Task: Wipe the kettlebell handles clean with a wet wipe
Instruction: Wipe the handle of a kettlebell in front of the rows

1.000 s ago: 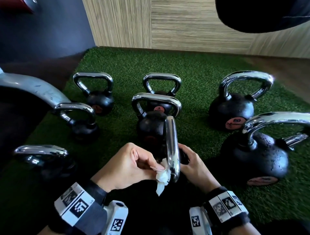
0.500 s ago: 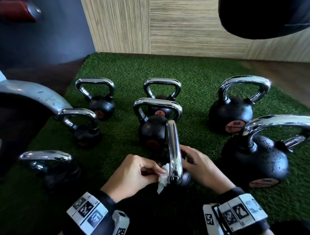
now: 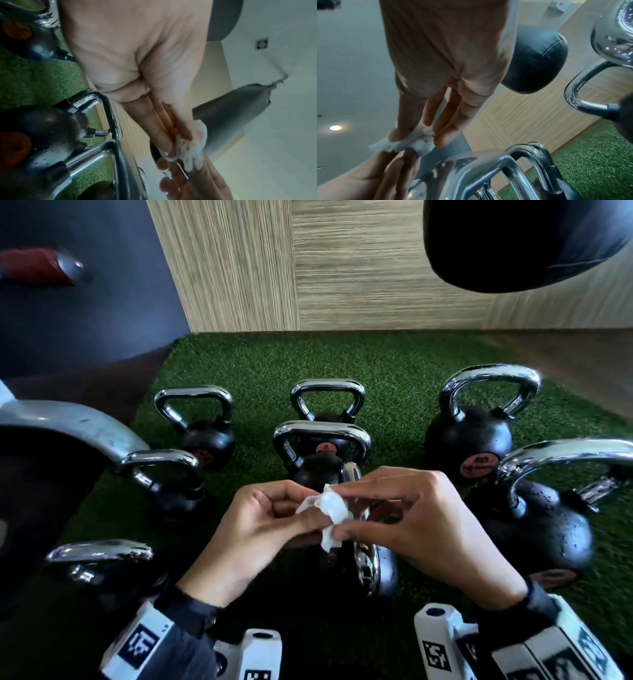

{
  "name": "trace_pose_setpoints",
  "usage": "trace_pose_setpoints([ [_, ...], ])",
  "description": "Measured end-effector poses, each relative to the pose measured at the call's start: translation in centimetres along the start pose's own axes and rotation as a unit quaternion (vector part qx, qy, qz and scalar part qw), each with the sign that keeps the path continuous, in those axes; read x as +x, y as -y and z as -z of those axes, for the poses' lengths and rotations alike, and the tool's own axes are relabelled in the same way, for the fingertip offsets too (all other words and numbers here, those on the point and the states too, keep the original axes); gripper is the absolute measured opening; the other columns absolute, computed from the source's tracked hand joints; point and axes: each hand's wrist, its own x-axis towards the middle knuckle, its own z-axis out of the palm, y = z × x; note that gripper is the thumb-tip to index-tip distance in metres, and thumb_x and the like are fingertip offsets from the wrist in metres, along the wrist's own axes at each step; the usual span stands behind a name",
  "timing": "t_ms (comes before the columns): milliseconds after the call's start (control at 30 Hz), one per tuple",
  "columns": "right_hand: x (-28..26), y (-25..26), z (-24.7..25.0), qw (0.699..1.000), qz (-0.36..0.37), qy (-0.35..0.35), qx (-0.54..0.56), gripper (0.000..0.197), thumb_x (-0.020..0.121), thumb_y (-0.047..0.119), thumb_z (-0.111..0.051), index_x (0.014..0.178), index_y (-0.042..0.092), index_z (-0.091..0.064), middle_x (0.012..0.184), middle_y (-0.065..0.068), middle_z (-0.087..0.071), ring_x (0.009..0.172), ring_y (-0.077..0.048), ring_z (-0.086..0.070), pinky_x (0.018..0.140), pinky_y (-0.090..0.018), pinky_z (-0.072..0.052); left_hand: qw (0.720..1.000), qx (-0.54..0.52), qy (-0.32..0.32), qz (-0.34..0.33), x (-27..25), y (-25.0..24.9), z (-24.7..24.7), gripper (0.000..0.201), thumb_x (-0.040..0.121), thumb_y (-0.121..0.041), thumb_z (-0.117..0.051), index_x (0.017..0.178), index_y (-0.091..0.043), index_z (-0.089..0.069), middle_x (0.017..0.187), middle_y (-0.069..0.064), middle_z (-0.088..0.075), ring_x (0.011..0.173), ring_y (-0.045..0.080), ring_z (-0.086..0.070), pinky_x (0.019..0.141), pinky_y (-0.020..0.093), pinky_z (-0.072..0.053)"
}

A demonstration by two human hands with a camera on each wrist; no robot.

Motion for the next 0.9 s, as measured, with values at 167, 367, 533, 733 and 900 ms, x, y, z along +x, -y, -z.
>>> trace_pose_setpoints([
  [167, -0.1, 0.1, -0.3, 0.999, -0.006, -0.040, 0.028, 0.029, 0.074, 0.028, -0.091, 0.102, 0.026, -0.082, 0.094, 0.009, -0.077, 0.085, -0.012, -0.075, 0.074, -0.037, -0.062, 0.993, -0.054, 0.085, 0.066, 0.2, -1.0, 1.0, 0.065, 0.057, -0.048, -0.097, 0.104, -0.007, -0.080, 0.108, 0.017, -0.077, 0.098, 0.022, -0.076, 0.077, 0.027, -0.062],
  [367, -0.4, -2.5, 0.8, 0.993, -0.067, -0.098, 0.005, 0.021, 0.078, 0.028, -0.088, 0.098, 0.024, -0.082, 0.090, 0.009, -0.078, 0.081, -0.005, -0.074, 0.075, -0.025, -0.058, 0.966, 0.127, 0.177, 0.139, 1.2, 2.2, 2.1, 0.076, 0.073, -0.004, -0.083, 0.140, -0.021, -0.053, 0.144, -0.001, -0.060, 0.138, 0.018, -0.054, 0.111, 0.043, -0.049],
  [533, -1.4, -6.9, 1.5, 0.976, -0.159, -0.133, -0.069, 0.017, 0.078, 0.036, -0.086, 0.092, 0.026, -0.082, 0.085, 0.013, -0.076, 0.078, 0.000, -0.071, 0.076, -0.024, -0.057, 0.843, 0.484, 0.219, 0.080, 2.7, 9.5, 1.0, 0.157, 0.046, -0.075, -0.091, 0.164, -0.029, 0.003, 0.171, -0.015, -0.001, 0.157, 0.005, -0.003, 0.129, 0.037, -0.018],
  [733, -1.7, -10.7, -1.0, 0.952, -0.260, -0.145, -0.072, 0.022, 0.071, 0.029, -0.090, 0.088, 0.025, -0.077, 0.076, 0.011, -0.076, 0.072, 0.004, -0.070, 0.071, -0.013, -0.052, 0.912, 0.402, 0.075, -0.040, 1.9, 13.3, -2.5, 0.143, 0.050, -0.075, -0.089, 0.160, -0.014, -0.020, 0.164, 0.000, -0.028, 0.153, 0.022, -0.028, 0.124, 0.047, -0.030],
  [900, 0.0, -11.9, -3.3, 0.953, -0.268, -0.132, -0.054, 0.012, 0.074, 0.022, -0.088, 0.082, 0.022, -0.080, 0.068, 0.014, -0.071, 0.066, 0.005, -0.067, 0.063, -0.005, -0.045, 0.902, 0.386, 0.089, -0.171, 2.3, 12.1, -2.7, 0.118, 0.064, -0.044, -0.095, 0.155, -0.043, -0.020, 0.157, -0.020, -0.034, 0.149, 0.007, -0.035, 0.123, 0.028, -0.028],
])
